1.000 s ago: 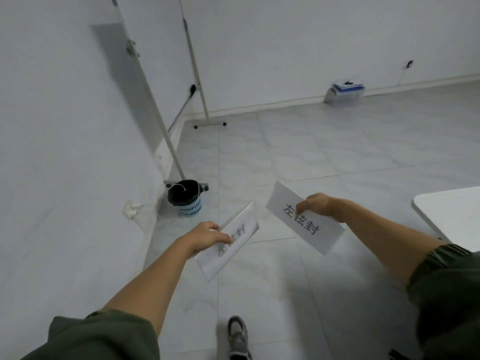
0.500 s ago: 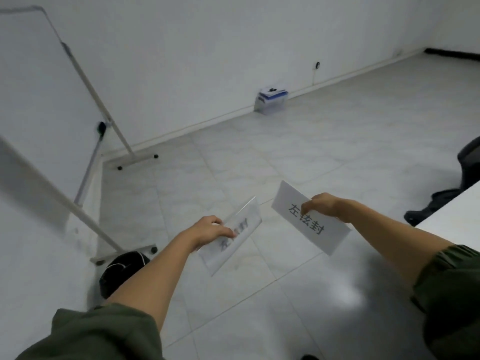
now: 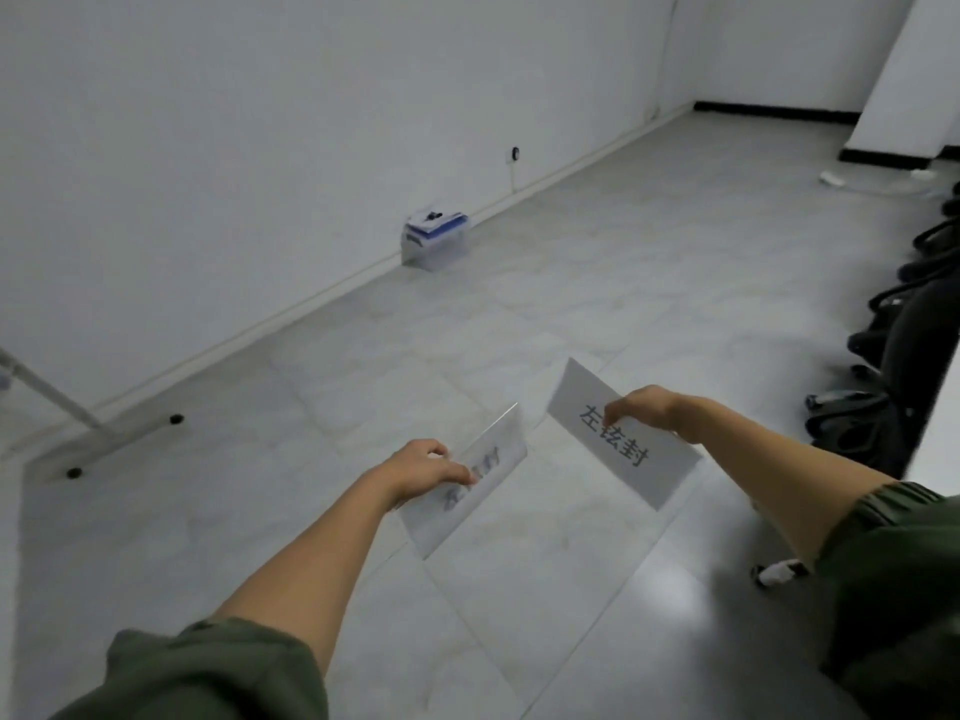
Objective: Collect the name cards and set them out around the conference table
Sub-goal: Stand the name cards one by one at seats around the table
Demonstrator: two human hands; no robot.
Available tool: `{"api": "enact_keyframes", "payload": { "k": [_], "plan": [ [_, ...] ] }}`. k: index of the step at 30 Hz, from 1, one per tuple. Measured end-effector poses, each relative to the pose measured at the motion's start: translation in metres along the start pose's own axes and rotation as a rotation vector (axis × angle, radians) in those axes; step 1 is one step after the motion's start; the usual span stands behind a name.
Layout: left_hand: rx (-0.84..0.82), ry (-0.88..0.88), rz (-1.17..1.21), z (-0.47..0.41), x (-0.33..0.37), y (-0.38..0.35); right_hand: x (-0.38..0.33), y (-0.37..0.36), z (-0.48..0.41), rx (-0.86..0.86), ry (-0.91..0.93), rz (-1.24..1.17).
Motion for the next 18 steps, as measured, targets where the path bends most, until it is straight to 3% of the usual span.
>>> {"api": "enact_keyframes", "payload": {
  "k": [11, 18],
  "plan": [
    [-0.174, -0.124, -0.117, -0.229, 0.171, 0.009, -0.013, 0.137, -0.148, 0.152, -0.120, -0.105],
    [-0.343, -0.263, -0.274, -0.372, 0.331, -0.010, -0.007, 0.254, -0.221, 0.343, -0.237, -0.228]
  ]
}}
Point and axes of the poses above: each hand's wrist, its own z-axis away from the middle knuckle, its own y-axis out of the back of the hand, x = y × z, the point moved 9 cm from there along -z, towards the middle knuckle
